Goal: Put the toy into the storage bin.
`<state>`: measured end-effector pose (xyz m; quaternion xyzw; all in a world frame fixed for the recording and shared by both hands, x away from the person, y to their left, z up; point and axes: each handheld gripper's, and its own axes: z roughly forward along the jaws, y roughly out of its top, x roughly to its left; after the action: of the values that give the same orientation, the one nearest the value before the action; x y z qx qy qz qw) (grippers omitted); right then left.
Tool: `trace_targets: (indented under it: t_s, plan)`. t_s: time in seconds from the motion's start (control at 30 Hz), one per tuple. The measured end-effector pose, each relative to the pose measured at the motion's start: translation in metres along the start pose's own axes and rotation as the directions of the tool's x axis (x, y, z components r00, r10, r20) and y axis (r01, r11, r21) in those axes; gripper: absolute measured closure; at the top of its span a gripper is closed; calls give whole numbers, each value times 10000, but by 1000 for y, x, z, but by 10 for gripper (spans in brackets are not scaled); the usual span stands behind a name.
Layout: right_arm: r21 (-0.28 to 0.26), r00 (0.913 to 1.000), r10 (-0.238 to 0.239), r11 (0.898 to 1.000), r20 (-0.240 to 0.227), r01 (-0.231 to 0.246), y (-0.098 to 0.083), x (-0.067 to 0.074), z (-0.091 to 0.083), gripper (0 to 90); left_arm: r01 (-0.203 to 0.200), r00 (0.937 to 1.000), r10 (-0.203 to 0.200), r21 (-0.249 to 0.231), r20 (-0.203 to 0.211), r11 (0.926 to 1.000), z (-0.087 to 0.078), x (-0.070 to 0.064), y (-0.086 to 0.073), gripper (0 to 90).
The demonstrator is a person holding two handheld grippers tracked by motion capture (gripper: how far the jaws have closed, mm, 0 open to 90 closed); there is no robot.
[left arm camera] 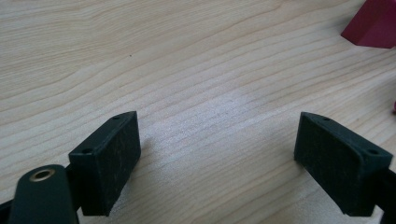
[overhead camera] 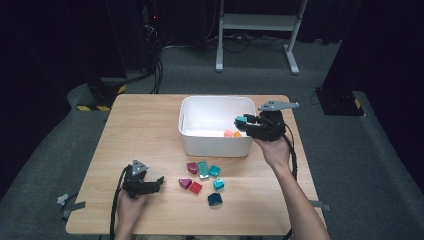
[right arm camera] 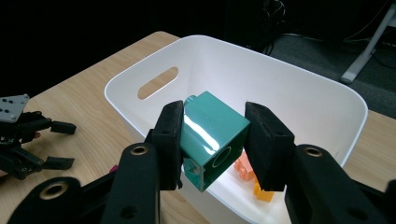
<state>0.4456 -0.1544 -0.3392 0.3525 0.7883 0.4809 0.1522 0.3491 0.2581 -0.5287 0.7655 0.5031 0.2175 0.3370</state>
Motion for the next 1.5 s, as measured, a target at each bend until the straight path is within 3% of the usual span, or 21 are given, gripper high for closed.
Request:
trace_targets:
  t_s: [0.17, 0.87, 1.0, 1.2, 1.5]
  plan:
    - [-116, 9999, 159, 9998, 23, -159, 4, -4, 2, 593, 6, 10000, -6, -1, -1, 10000, 0, 0, 0, 148]
    - [616, 9991, 127, 9980, 407, -152, 11, -14, 35, 582, -7, 10000, 7, 11, -12, 10000, 0, 0, 0, 148]
    - [657, 9988, 151, 9977, 468, -182, 10, -16, 37, 574, -6, 10000, 6, 12, -12, 10000, 0, 0, 0, 147]
    - [797, 9976, 251, 9964, 640, -301, 9, -17, 41, 469, -6, 10000, 6, 2, -5, 10000, 0, 0, 0, 147]
    - [572, 9983, 108, 9983, 564, -141, 3, -11, 33, 462, -1, 10000, 1, 2, -1, 10000, 0, 0, 0, 147]
